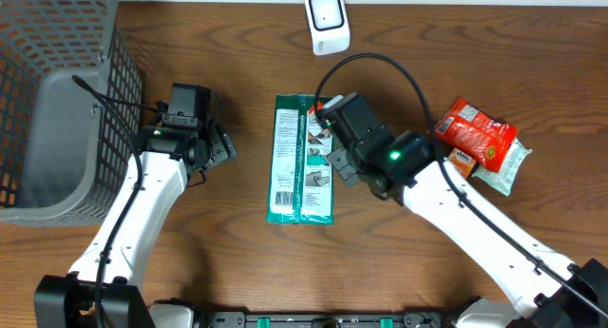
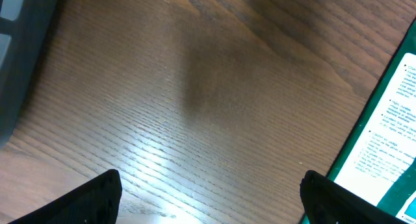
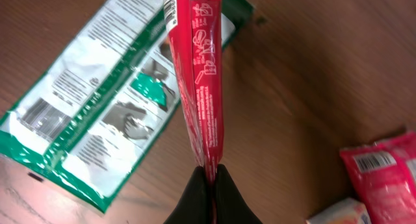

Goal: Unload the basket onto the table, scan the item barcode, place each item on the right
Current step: 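Carry the Nescafe stick up to the scanner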

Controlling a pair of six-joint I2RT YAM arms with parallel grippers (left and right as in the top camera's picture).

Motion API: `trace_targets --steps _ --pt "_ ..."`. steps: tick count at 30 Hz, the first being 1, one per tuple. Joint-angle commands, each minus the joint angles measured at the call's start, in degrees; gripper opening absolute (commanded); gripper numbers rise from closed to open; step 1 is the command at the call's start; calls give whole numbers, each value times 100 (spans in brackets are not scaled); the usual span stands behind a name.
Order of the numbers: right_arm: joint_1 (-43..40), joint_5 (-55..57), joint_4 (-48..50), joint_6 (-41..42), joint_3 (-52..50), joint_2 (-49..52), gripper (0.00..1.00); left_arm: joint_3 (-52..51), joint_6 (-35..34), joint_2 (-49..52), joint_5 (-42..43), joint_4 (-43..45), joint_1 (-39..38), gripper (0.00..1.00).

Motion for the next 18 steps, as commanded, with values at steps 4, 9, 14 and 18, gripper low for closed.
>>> trace_targets --steps 4,9,14,18 --pt "-262 -118 -442 105 741 -26 1 57 -94 31 -92 -33 20 89" --pt "-551 -616 -848 105 1314 -26 1 57 -94 31 -92 -33 20 89" --pt "-876 -761 -1427 105 2118 -26 1 57 -94 31 -92 -33 20 89" --pt "-1038 -763 -1950 131 2951 -26 1 57 -94 31 -92 -31 20 89"
